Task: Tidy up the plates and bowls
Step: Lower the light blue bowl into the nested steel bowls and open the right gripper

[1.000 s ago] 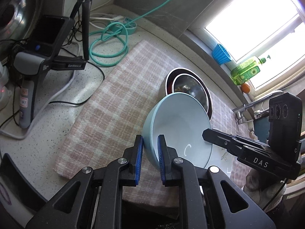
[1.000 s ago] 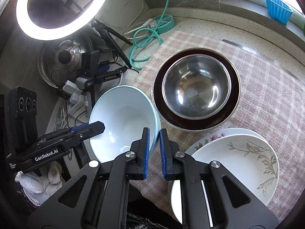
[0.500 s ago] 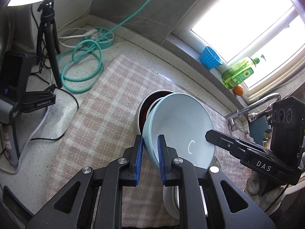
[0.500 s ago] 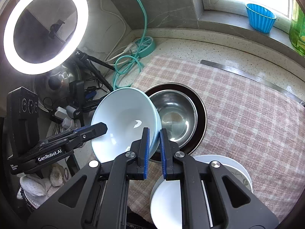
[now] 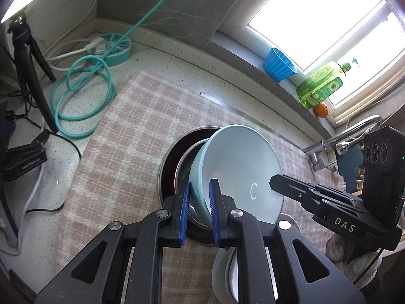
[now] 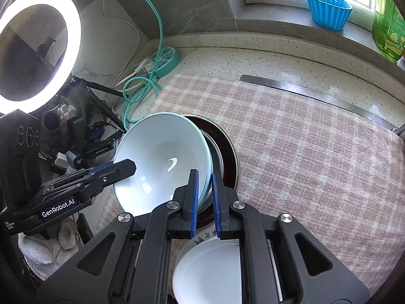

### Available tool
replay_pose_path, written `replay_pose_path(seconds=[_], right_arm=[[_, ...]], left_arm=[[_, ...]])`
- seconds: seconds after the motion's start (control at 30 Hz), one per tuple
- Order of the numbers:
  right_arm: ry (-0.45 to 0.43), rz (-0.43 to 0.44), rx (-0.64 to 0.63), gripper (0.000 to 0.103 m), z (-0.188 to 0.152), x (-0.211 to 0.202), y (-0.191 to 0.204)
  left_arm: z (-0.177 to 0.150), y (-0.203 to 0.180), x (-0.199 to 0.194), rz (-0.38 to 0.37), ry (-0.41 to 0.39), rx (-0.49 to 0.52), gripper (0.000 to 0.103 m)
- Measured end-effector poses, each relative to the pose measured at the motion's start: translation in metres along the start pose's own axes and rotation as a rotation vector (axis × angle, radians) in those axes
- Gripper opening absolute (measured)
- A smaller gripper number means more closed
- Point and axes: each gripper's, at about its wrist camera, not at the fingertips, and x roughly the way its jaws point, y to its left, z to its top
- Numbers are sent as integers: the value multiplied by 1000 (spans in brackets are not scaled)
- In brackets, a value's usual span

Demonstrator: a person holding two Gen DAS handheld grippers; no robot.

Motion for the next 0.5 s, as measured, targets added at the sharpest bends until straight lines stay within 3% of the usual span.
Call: replay_pose_path(seconds=[0.5], right_arm=[[42,-19,-13,11,-1,20,0]], left_arm=[[0,6,13,22,36,1,14]])
